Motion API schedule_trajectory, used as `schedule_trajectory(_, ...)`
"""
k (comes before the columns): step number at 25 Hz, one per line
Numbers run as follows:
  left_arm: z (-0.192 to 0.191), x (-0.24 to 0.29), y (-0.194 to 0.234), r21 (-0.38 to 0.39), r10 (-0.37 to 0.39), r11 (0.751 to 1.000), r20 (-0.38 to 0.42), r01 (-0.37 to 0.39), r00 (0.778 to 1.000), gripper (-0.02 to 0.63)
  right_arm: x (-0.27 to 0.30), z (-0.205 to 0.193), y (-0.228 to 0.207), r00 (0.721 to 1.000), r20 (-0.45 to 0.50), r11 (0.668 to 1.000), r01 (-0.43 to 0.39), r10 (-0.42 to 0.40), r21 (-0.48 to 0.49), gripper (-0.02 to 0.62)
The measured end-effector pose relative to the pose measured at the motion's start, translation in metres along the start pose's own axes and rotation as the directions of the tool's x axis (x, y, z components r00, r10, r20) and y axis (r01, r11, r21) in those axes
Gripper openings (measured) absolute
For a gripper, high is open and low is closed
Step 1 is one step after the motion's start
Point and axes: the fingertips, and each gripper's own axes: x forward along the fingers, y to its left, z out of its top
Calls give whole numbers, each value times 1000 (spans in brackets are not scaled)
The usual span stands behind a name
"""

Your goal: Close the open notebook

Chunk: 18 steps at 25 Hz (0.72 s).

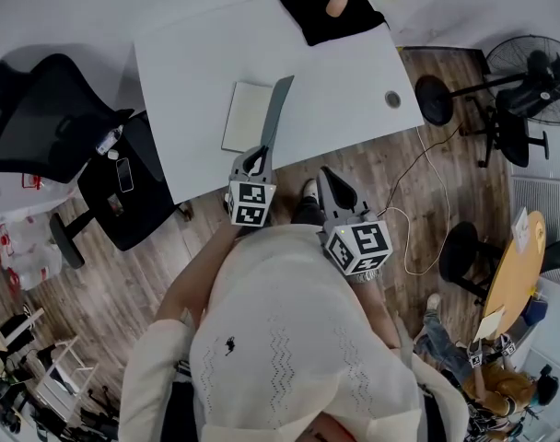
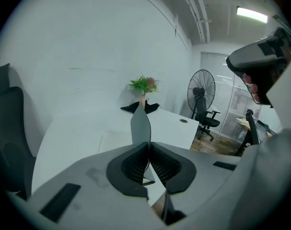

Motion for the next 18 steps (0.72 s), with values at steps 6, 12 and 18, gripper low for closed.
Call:
schedule_trajectory(6,-7,0,8,-18,27,999,-14,-27,1000,20,2,0,2,1000,-2,1000,1,-1,3,2)
schedule_trajectory(12,-17,-1,25,-39,76,996,-37,-78,996,20,7,0,7,1000,-8,1000,-8,7,-5,2)
schedule_trajectory(18,-25,-2,37,-85,113,989,-68,-118,991,20,9,1,9,1000,-15,1000,-6,6,-13,2)
